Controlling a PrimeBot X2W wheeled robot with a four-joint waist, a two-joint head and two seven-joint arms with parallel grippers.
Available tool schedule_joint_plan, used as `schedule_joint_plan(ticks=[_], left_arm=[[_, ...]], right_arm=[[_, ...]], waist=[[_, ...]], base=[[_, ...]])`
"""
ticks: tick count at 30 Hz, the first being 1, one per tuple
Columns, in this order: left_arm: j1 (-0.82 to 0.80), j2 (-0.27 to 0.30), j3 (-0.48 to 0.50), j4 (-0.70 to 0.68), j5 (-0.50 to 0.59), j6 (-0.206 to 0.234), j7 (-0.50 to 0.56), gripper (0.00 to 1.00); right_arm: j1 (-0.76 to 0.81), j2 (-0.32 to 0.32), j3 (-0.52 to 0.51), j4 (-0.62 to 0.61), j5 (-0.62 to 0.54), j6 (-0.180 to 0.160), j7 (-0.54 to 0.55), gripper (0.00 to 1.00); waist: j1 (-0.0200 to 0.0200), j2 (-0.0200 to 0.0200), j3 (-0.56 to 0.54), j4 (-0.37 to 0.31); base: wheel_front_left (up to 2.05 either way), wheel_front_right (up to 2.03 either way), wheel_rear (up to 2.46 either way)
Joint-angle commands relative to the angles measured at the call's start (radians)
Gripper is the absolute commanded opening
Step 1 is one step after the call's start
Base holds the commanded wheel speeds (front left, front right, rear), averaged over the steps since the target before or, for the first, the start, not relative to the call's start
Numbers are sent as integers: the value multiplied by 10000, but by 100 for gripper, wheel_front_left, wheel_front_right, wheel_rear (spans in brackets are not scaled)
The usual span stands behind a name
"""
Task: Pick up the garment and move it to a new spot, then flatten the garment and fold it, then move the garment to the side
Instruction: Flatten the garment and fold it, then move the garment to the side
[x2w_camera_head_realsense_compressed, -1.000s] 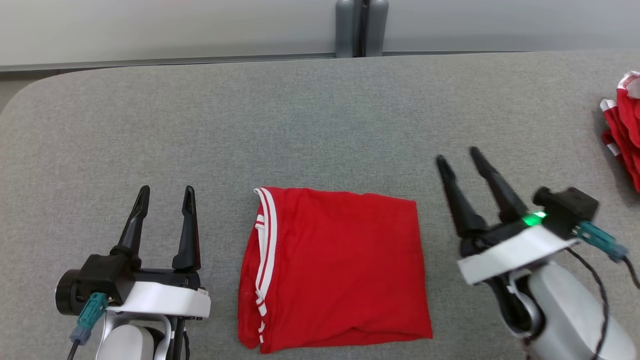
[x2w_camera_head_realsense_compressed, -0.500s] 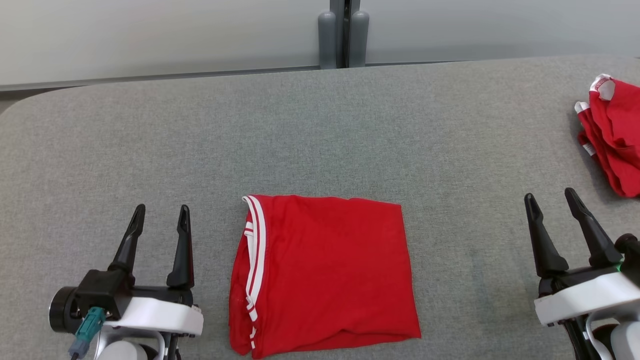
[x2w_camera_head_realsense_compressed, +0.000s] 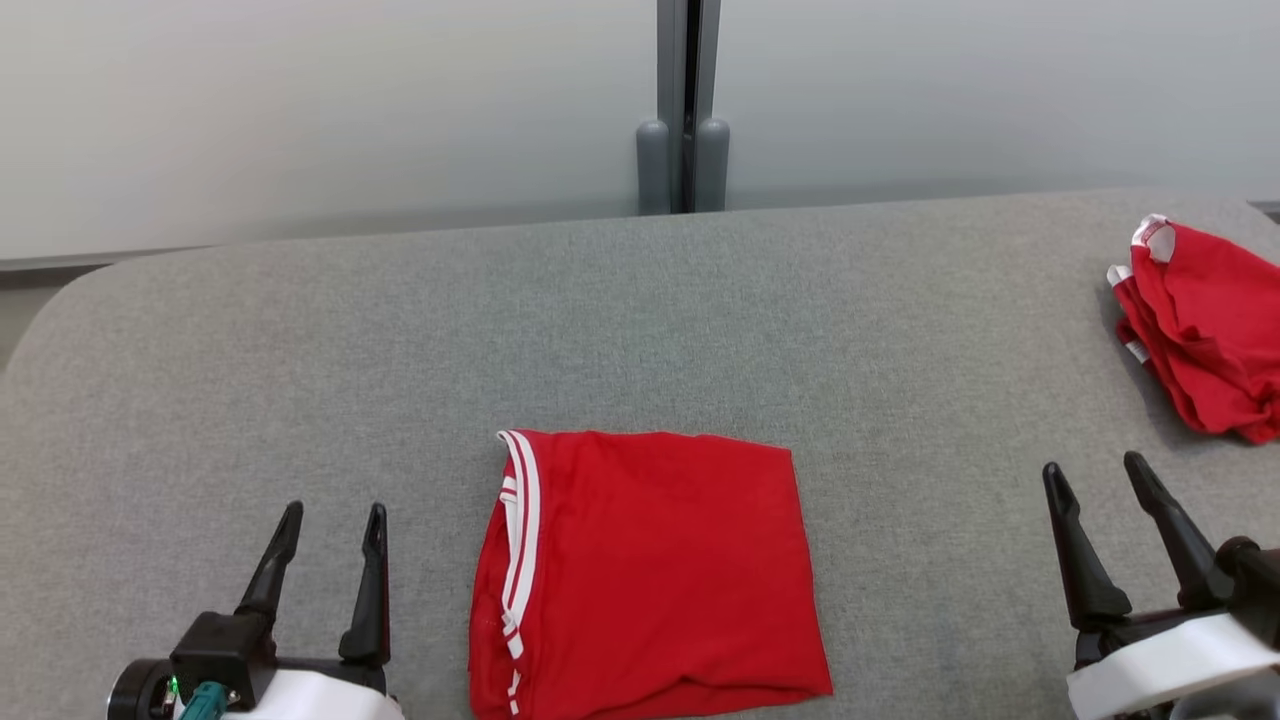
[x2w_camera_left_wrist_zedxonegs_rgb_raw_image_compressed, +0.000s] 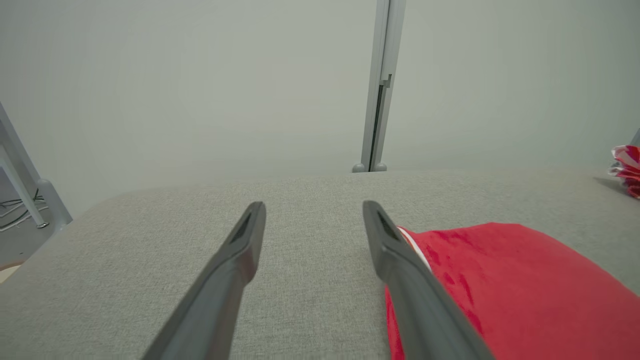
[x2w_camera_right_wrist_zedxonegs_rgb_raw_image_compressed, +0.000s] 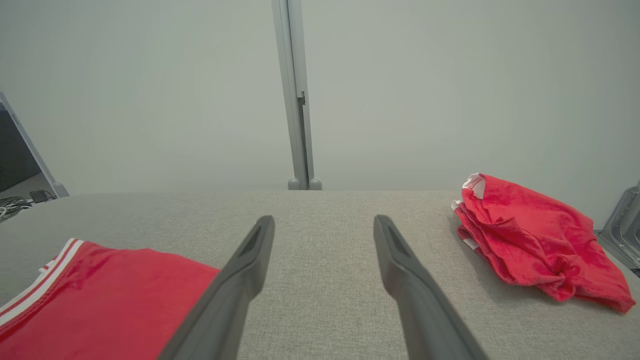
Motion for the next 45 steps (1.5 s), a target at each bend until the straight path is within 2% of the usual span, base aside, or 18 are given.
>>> schedule_joint_plan(ticks=[1, 17, 45], left_arm=[[211, 85, -10, -18, -38, -7, 59, 100], [1091, 240, -80, -204, -227, 102, 451, 100], [787, 302, -329, -139, -432, 254, 351, 100]], right_arm=[[242, 50, -42, -82, 33, 0, 72, 100], [1321, 356, -225, -470, 21, 0, 484, 100], [1314, 444, -340, -489, 66, 0, 685, 100]], waist=[[0, -1, -270, 61], [0, -1, -1242, 140], [0, -1, -1113, 261]], base=[[0, 0, 0], [0, 0, 0], [0, 0, 0]])
